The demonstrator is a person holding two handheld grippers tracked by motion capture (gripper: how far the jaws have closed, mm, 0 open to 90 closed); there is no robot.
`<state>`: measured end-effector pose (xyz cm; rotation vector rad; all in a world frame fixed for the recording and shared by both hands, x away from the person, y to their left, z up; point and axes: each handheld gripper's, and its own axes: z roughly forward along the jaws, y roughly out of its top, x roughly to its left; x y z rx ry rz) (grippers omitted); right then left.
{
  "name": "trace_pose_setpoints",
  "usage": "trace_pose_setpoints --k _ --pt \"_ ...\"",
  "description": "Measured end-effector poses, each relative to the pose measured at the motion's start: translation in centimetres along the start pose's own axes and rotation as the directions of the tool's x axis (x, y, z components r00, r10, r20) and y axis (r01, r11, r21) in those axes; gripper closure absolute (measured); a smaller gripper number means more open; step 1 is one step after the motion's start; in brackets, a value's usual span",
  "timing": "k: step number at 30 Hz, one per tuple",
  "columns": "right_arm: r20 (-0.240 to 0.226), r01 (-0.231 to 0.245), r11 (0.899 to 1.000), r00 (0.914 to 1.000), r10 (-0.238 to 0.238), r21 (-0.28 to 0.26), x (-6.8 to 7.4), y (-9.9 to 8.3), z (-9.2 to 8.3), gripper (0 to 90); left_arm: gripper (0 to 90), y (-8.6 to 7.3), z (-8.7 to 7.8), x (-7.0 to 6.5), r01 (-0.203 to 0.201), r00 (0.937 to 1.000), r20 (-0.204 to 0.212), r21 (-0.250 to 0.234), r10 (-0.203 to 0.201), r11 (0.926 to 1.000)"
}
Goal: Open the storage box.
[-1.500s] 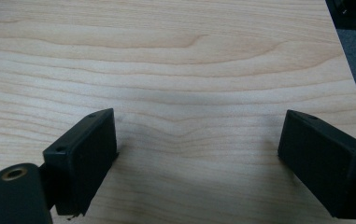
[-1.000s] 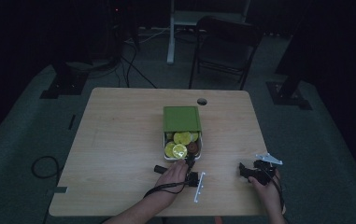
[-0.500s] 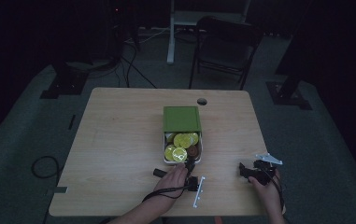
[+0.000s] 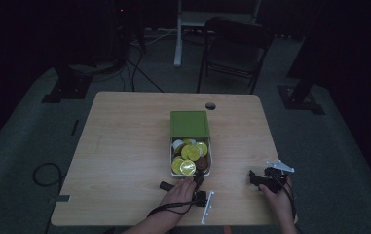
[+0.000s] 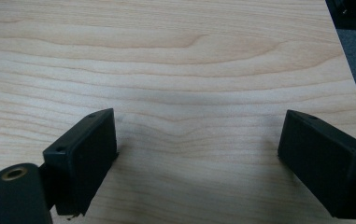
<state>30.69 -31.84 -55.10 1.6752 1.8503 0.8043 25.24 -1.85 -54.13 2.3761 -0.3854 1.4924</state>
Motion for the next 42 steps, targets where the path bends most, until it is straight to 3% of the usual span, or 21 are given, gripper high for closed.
trace_pose_setpoints --k 9,13,19,26,29,31,33,42 --pt "0.000 0.000 1.000 1.0000 0.000 0.000 0.0 0.0 0.0 11.2 72.5 0.4 -0.7 -0.5 0.000 0.9999 0.011 -0.008 0.000 1.0000" --pt "0.000 0.000 1.000 1.0000 0.000 0.000 0.0 0.0 0.0 11.2 72.5 0.6 -1.0 -0.7 0.025 0.9995 0.018 -0.027 -0.025 0.9993" --pt "0.000 0.000 1.000 1.0000 0.000 0.000 0.0 0.0 0.0 11.2 72.5 0.7 -1.4 -0.9 0.007 0.9999 0.015 -0.019 -0.007 0.9998" --pt "0.000 0.000 1.000 1.0000 0.000 0.000 0.0 0.0 0.0 11.2 72.3 0.6 -1.6 -0.9 0.014 0.9996 0.023 -0.029 -0.014 0.9995" --pt "0.000 0.001 1.000 1.0000 -0.001 0.000 0.0 0.0 0.0 11.2 65.6 0.5 -1.6 -1.0 0.032 0.9986 0.044 -0.043 -0.030 0.9986" --pt "0.000 0.000 1.000 1.0000 0.000 0.000 0.0 0.0 0.0 11.2 63.5 0.5 -1.7 -0.9 0.053 0.9971 0.058 -0.047 -0.050 0.9975" --pt "0.000 0.000 1.000 1.0000 0.000 0.000 0.0 0.0 0.0 11.2 62.6 0.5 -1.9 -0.7 0.106 0.9913 0.085 -0.062 -0.100 0.9925" --pt "0.000 0.000 1.000 1.0000 0.000 0.000 0.0 0.0 0.0 11.2 58.9 0.2 -2.8 0.1 0.192 0.9720 0.154 -0.086 -0.177 0.9776"
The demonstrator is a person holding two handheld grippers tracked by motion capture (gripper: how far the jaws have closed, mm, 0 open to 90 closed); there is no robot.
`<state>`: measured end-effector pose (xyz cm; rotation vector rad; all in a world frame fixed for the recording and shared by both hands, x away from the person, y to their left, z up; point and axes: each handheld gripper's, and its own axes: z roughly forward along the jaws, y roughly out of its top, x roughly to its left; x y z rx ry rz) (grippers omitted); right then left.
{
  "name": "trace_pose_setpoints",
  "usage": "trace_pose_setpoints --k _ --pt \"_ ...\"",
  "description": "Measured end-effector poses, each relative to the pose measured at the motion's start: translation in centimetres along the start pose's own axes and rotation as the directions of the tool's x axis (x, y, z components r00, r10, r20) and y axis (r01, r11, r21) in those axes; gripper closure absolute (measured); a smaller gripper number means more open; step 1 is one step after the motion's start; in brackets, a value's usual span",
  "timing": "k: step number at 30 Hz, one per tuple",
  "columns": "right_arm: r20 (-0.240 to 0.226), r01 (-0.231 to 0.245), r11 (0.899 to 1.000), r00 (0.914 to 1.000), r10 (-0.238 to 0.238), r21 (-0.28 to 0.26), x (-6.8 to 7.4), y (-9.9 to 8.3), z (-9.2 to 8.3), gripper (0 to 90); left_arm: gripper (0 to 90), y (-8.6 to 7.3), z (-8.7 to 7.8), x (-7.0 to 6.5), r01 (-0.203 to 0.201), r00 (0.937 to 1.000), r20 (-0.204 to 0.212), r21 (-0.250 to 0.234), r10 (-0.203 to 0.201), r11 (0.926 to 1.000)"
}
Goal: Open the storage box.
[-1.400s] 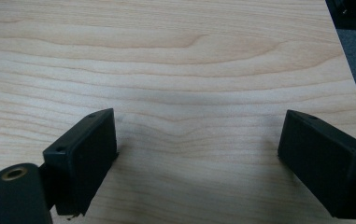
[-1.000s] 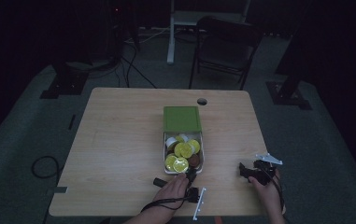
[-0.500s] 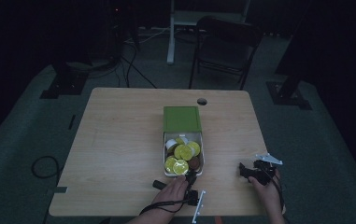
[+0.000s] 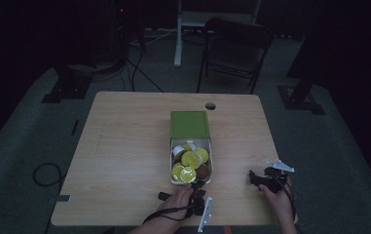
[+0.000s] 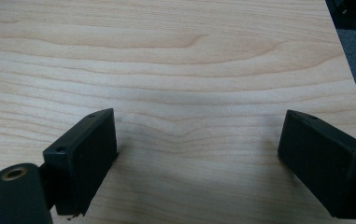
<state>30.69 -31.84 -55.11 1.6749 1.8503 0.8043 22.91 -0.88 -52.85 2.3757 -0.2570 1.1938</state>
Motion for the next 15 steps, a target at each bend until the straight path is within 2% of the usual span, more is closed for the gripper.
trace_pose_setpoints --k 4,7,10,12,13,14,15 --pt "0.000 0.000 1.000 1.0000 0.000 0.000 0.0 0.0 0.0 11.2 58.5 -0.3 -0.6 0.4 0.066 0.9975 0.028 -0.025 -0.065 0.9975" --pt "0.000 0.000 1.000 1.0000 0.000 0.000 0.0 0.0 0.0 11.2 58.3 -0.4 -1.0 0.6 0.120 0.9907 0.071 -0.047 -0.116 0.9917" --pt "0.000 0.000 1.000 1.0000 0.000 0.000 0.0 0.0 0.0 11.2 58.3 -0.7 -1.4 0.7 0.170 0.9819 0.096 -0.066 -0.163 0.9833" --pt "0.000 0.000 1.000 1.0000 0.000 0.000 0.0 0.0 0.0 11.2 58.3 -0.9 -1.5 0.7 0.190 0.9772 0.110 -0.074 -0.182 0.9790" --pt "0.000 0.000 1.000 1.0000 0.000 0.000 0.0 0.0 0.0 11.2 58.4 -0.9 -1.5 0.7 0.190 0.9772 0.110 -0.074 -0.182 0.9790" --pt "0.000 0.000 1.000 1.0000 0.000 0.000 0.0 0.0 0.0 11.2 58.3 -1.3 -1.7 0.7 0.232 0.9673 0.125 -0.081 -0.221 0.9694" --pt "0.000 0.000 1.000 1.0000 0.000 0.000 0.0 0.0 0.0 11.2 58.3 -1.5 -1.7 0.7 0.241 0.9645 0.131 -0.081 -0.229 0.9672"
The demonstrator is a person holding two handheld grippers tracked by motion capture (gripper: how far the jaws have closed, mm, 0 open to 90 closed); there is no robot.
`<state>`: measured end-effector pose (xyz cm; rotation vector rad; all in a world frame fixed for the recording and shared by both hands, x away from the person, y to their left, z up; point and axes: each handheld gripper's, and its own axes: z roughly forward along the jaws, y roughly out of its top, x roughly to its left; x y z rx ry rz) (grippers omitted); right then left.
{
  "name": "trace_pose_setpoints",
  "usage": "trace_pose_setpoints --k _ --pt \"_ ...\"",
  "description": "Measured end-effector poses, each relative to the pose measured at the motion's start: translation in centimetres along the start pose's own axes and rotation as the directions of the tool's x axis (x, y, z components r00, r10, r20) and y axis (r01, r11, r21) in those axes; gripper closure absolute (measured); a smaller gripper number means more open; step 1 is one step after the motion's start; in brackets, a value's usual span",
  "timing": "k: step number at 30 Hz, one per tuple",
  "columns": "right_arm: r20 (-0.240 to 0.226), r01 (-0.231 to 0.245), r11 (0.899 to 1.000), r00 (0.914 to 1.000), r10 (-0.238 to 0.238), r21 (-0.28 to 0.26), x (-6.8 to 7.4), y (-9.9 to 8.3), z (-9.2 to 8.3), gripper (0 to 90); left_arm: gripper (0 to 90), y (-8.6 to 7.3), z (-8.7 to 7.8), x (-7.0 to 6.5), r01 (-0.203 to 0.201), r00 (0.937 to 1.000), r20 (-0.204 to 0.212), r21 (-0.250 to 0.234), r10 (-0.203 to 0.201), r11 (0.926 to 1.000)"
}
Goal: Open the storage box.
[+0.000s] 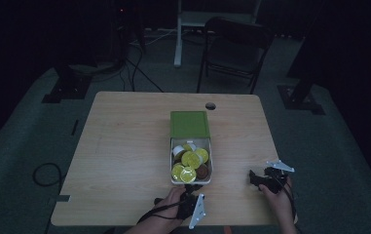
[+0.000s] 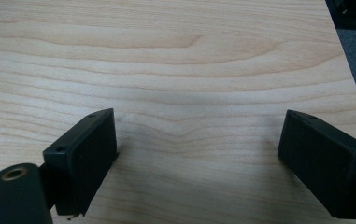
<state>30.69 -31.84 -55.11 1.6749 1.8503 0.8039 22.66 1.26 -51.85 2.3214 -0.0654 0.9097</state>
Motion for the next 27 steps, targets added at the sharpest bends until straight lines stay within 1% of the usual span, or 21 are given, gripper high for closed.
trace_pose_setpoints --k 2,4,5,7,9,13,15,17,19,22,24,27 --pt "0.000 0.000 1.000 1.0000 0.000 0.000 0.0 0.0 0.0 11.2 58.4 -0.4 -0.2 0.1 0.020 0.9997 0.013 -0.001 -0.020 0.9998" --pt "0.000 0.000 1.000 1.0000 0.000 0.000 0.0 0.0 0.0 11.2 58.4 -0.6 -0.3 0.1 0.025 0.9995 0.019 -0.002 -0.025 0.9997" --pt "0.000 0.000 1.000 1.0000 0.000 0.000 0.0 0.0 0.0 11.2 58.4 -0.9 -0.4 0.2 0.048 0.9983 0.035 0.000 -0.048 0.9989" --pt "0.000 0.000 1.000 1.0000 0.000 0.000 0.0 0.0 0.0 11.2 58.4 -1.4 -0.6 0.3 0.069 0.9964 0.049 0.003 -0.069 0.9976" --pt "0.000 0.000 1.000 1.0000 0.000 0.000 0.0 0.0 0.0 11.2 58.4 -1.7 -0.7 0.3 0.101 0.9928 0.066 -0.005 -0.101 0.9949" --pt "0.000 0.000 1.000 1.0000 0.000 0.000 0.0 0.0 0.0 11.2 58.4 -2.5 -1.0 0.5 0.139 0.9867 0.084 0.005 -0.139 0.9903" --pt "0.000 0.000 1.000 1.0000 0.000 0.000 0.0 0.0 0.0 11.2 58.4 -2.9 -1.1 0.6 0.165 0.9819 0.094 0.007 -0.164 0.9863" --pt "0.000 0.000 1.000 1.0000 0.000 0.000 0.0 0.0 0.0 11.2 58.4 -3.2 -1.3 0.8 0.181 0.9782 0.101 0.011 -0.182 0.9833" --pt "0.000 0.000 1.000 1.0000 0.000 0.000 0.0 0.0 0.0 11.2 58.4 -3.6 -1.4 0.8 0.194 0.9758 0.100 0.013 -0.195 0.9808" --pt "0.000 0.000 1.000 1.0000 0.000 0.000 0.0 0.0 0.0 11.2 58.5 -4.1 -1.7 0.9 0.205 0.9739 0.095 0.023 -0.206 0.9785" --pt "0.000 0.000 1.000 1.0000 0.000 0.000 0.0 0.0 0.0 11.2 58.9 -4.5 -1.8 0.8 0.207 0.9739 0.087 0.036 -0.210 0.9776" --pt "0.000 0.000 1.000 1.0000 0.000 0.000 0.0 0.0 0.0 11.2 58.9 -5.2 -2.2 0.8 0.222 0.9703 0.089 0.047 -0.225 0.9740"
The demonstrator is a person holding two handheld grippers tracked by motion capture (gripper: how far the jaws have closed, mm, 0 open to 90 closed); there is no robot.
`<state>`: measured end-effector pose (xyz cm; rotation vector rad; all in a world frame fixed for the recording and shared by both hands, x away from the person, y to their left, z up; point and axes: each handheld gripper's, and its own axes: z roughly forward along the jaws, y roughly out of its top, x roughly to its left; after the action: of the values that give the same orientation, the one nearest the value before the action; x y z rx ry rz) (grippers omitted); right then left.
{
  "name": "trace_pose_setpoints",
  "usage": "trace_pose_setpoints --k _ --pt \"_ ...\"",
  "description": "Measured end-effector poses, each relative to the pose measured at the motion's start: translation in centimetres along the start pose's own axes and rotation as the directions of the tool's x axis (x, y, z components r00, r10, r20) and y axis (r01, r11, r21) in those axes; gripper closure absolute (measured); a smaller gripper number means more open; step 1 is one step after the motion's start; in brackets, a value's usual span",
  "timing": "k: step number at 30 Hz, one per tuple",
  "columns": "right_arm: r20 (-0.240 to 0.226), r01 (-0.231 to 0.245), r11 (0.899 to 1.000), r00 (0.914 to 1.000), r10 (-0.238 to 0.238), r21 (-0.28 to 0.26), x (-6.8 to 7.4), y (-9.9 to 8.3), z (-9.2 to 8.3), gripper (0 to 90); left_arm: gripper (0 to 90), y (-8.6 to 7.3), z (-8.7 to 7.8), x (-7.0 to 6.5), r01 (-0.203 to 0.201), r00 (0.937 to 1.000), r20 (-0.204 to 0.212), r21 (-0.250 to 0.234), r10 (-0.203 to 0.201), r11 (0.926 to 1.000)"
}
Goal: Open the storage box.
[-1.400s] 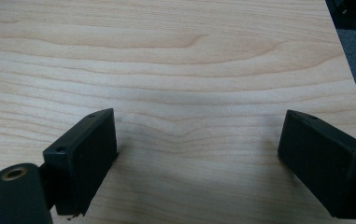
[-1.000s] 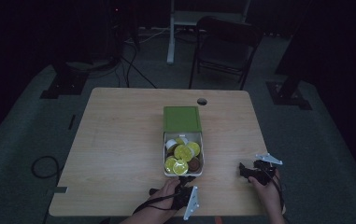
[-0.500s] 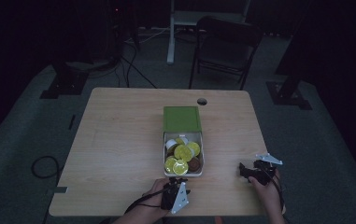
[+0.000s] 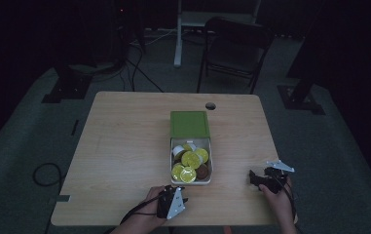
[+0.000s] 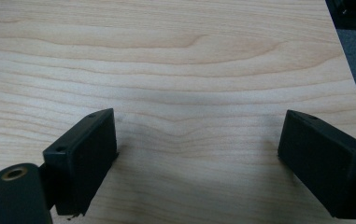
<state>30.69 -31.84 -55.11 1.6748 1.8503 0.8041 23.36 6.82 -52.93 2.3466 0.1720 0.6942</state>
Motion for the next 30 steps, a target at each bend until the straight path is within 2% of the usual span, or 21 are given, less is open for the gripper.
trace_pose_setpoints --k 9,19,23,30 --pt "0.000 0.000 1.000 1.0000 0.000 0.000 0.0 0.0 0.0 11.2 58.9 -1.7 -1.2 0.9 0.063 0.9979 -0.016 0.016 -0.062 0.9979" --pt "0.000 0.000 1.000 1.0000 0.000 0.000 0.0 0.0 0.0 11.2 58.9 -3.7 -2.4 2.2 0.132 0.9902 -0.050 0.032 -0.131 0.9907" --pt "0.000 -0.001 1.000 1.0000 0.001 0.000 0.0 0.0 0.0 11.2 58.9 -4.6 -3.2 3.2 0.174 0.9819 -0.081 0.028 -0.171 0.9844" --pt "0.000 -0.001 1.000 1.0000 0.001 0.000 0.0 0.0 0.0 11.2 57.6 -6.1 -3.9 4.7 0.248 0.9619 -0.123 0.020 -0.244 0.9685"
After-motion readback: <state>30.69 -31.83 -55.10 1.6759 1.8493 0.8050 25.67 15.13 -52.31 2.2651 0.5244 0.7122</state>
